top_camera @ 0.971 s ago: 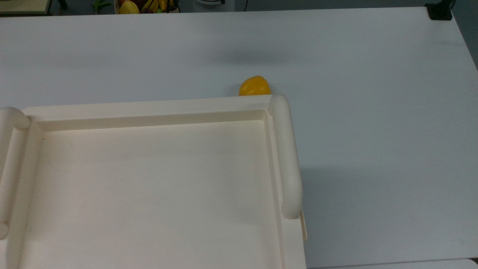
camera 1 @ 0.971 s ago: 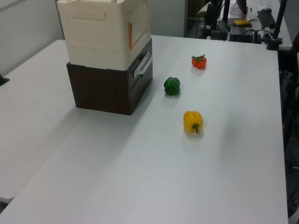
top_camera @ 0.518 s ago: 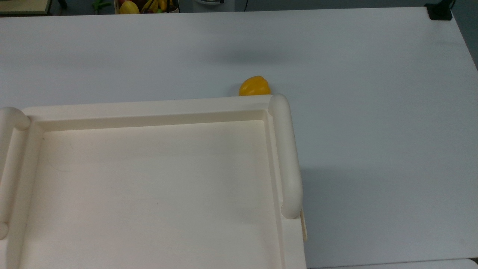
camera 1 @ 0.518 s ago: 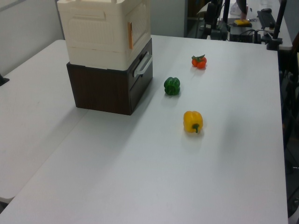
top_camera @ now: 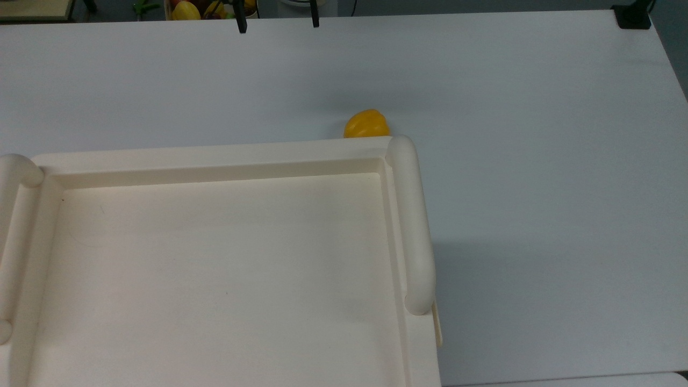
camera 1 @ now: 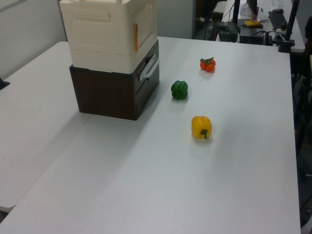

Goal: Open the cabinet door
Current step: 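Lower the open gripper toward the edge of the cabinet door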

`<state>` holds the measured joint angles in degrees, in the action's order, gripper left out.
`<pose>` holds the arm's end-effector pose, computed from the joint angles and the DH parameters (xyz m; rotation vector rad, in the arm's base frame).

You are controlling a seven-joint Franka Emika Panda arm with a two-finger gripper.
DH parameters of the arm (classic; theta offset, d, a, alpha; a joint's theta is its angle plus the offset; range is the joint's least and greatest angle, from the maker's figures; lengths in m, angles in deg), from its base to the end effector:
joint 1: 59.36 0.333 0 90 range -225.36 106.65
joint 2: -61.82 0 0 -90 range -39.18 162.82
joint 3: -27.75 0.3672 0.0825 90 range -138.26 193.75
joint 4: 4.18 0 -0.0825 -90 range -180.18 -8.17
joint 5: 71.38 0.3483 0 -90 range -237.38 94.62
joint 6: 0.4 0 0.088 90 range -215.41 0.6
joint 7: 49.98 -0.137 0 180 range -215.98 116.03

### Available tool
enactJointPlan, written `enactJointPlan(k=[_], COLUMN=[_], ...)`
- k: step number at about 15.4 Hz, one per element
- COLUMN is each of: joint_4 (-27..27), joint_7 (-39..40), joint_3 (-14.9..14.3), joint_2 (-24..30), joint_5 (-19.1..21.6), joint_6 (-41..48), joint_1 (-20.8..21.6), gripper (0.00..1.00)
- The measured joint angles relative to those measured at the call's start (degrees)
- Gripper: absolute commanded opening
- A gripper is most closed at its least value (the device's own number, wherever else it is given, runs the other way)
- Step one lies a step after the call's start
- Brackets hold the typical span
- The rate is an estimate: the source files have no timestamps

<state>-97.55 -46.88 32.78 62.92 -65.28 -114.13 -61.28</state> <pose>0.5574 0.0404 0.6755 -2.9837 -0.1258 -0.5657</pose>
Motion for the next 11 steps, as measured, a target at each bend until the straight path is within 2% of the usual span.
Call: enactJointPlan(k=[3,11], joint_4=[-0.05,-0.28], joint_7=[0.19,0.19], joint_3=[0.09,0.27], joint_2=[-1.93,-8.9], joint_5=[0.0,0.0], joint_6=[-7.57,-27.22], joint_1=[0.82,4.75], gripper=[0.72,0.66])
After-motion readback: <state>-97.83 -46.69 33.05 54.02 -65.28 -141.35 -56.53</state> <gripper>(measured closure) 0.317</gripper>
